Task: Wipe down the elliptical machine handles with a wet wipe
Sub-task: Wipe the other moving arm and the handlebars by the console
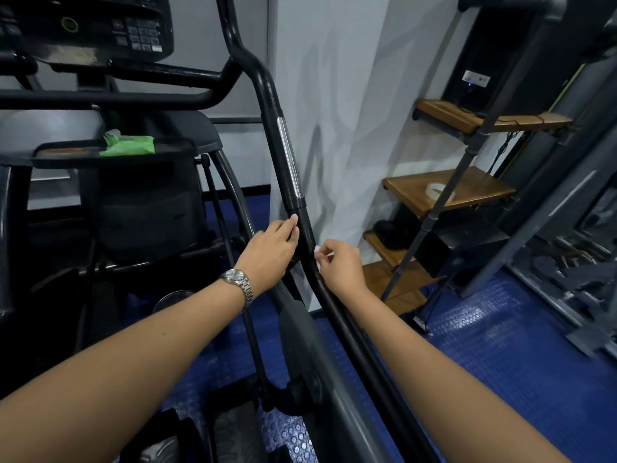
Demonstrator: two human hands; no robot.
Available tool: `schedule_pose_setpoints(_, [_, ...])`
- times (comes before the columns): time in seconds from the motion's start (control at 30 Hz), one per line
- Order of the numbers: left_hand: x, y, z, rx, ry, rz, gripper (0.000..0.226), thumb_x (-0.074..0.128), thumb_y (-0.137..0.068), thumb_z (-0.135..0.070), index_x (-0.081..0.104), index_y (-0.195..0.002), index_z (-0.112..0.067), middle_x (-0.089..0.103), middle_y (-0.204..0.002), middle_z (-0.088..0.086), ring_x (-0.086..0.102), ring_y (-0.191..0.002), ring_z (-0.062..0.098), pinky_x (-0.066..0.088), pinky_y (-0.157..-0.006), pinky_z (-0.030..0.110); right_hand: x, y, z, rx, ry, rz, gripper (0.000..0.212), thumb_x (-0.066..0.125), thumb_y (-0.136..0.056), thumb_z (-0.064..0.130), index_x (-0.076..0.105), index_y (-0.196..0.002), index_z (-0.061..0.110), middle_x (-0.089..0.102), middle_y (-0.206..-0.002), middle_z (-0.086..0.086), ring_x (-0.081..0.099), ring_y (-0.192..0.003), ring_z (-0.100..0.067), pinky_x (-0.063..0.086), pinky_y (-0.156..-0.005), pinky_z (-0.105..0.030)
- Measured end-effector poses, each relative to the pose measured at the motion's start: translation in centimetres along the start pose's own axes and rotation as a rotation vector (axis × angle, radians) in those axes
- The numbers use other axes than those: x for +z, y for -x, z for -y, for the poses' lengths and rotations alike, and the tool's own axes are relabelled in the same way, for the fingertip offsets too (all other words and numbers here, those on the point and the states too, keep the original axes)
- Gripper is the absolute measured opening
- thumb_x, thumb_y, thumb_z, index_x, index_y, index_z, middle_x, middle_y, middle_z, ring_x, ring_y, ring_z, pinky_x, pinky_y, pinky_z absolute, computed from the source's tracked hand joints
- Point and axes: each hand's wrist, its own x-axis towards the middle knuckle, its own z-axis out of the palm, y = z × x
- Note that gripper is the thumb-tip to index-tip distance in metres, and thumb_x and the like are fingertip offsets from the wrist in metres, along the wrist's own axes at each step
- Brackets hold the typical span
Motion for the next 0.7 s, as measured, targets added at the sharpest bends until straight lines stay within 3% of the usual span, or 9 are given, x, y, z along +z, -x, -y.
schedule_pose_setpoints(0.23, [0.4, -0.1, 0.2, 0.002, 0.016, -0.010, 0.071, 0.055, -0.084, -0.004, 0.022, -0.146, -0.004, 0.009, -0.156, 0.012, 0.028, -0.134, 0.025, 0.047, -0.090, 0.032, -0.5, 1.6, -1.0, -0.122, 0.185, 0.073, 0.015, 0.060, -0.088, 0.016, 0.067, -0.076, 0.009, 0.062, -0.083, -0.003, 0.058, -0.079, -0.016, 0.046, -0.070, -0.027])
schedule_pose_setpoints(0.33, [0.4, 0.0, 0.1, 0.005, 0.032, -0.015, 0.071, 0.055, -0.083, -0.002, 0.023, -0.146, -0.003, 0.009, -0.156, 0.013, 0.029, -0.134, 0.025, 0.047, -0.090, 0.031, 0.0, 0.2, -0.5, -0.148, 0.170, 0.020, 0.015, 0.060, -0.088, 0.014, 0.067, -0.076, 0.007, 0.062, -0.085, -0.005, 0.059, -0.080, -0.018, 0.050, -0.074, -0.032])
schedule_pose_setpoints(0.43, [0.4, -0.1, 0.6, 0.016, 0.036, -0.037, 0.069, 0.055, -0.084, -0.003, 0.024, -0.146, -0.005, 0.011, -0.156, 0.011, 0.030, -0.133, 0.024, 0.048, -0.090, 0.031, 0.3, -0.4, -0.3, -0.215, 0.113, -0.024, 0.012, 0.061, -0.087, 0.009, 0.070, -0.079, 0.009, 0.063, -0.085, -0.004, 0.060, -0.078, -0.017, 0.049, -0.073, -0.028])
schedule_pose_setpoints(0.57, [0.8, -0.1, 1.3, 0.034, 0.049, -0.060, 0.068, 0.053, -0.086, -0.005, 0.024, -0.147, -0.009, 0.011, -0.157, 0.006, 0.030, -0.131, 0.022, 0.048, -0.088, 0.029, -0.3, 1.8, -1.9, -0.410, 0.273, 0.102, 0.014, 0.061, -0.085, 0.011, 0.072, -0.077, 0.006, 0.060, -0.081, -0.006, 0.057, -0.074, -0.021, 0.051, -0.066, -0.038])
schedule_pose_setpoints(0.7, [1.1, 0.0, 1.3, 0.047, 0.078, -0.069, 0.069, 0.053, -0.086, -0.005, 0.024, -0.148, -0.011, 0.010, -0.157, 0.005, 0.032, -0.129, 0.022, 0.048, -0.088, 0.028, -0.4, 1.0, -1.5, -0.603, 0.388, 0.211, 0.014, 0.061, -0.081, 0.006, 0.074, -0.078, 0.007, 0.066, -0.085, -0.004, 0.060, -0.086, -0.023, 0.053, -0.068, -0.037])
